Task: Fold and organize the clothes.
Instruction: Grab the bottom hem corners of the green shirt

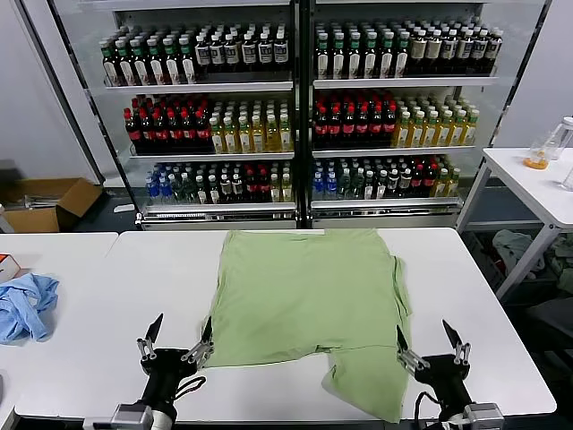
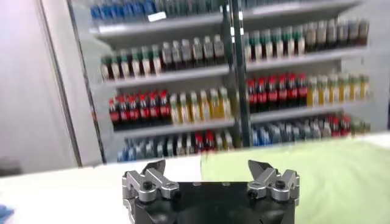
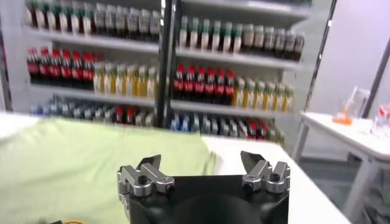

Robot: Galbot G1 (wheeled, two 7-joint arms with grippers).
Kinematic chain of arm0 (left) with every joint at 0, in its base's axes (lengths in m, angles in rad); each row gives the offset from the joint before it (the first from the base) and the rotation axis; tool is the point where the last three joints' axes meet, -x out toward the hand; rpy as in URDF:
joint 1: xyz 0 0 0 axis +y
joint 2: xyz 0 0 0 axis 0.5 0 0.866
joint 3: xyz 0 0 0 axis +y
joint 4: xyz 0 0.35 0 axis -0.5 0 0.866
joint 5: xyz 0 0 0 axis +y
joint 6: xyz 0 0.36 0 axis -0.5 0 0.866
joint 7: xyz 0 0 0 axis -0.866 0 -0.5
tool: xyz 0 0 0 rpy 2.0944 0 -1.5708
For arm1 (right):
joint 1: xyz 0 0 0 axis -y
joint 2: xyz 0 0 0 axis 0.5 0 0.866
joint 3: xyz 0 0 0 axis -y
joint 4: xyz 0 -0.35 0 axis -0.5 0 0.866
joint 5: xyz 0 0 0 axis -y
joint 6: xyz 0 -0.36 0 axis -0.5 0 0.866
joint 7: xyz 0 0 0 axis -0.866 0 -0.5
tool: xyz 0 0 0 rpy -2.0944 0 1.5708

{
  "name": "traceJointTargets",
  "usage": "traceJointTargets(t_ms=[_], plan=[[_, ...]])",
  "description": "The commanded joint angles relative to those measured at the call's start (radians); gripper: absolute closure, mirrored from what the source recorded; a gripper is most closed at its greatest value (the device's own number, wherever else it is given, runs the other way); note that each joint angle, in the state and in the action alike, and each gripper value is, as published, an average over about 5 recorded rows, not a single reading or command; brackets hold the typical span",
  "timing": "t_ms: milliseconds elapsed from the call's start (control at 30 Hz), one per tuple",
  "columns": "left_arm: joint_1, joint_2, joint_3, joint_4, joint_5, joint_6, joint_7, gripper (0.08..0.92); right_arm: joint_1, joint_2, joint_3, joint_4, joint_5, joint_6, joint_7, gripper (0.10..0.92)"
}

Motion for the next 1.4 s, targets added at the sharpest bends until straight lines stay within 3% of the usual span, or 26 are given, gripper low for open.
traceJointTargets(t_ms=[33,800,900,1400], plan=[[-0.112,0.046,0.011,0.210,0.001,0.174,0.007,0.177,-0.053,0.003,-0.040,-0.014,-0.030,-0.064,0.024,0.203],[-0.169,0.051,0.035,0.301,-0.038,0.174,0.015,0.180,-0.048,0.047,-0.208,-0.113,-0.093,-0.027,0.050,0.208],[-0.161,0.052,0.037,0.295,-0.050,0.175,0.027,0.217,-0.048,0.050,-0.214,-0.119,-0.068,-0.037,0.061,0.261],[-0.109,0.049,0.031,0.227,-0.130,0.174,0.073,0.641,-0.079,0.045,-0.205,-0.079,0.001,-0.036,0.049,0.691]])
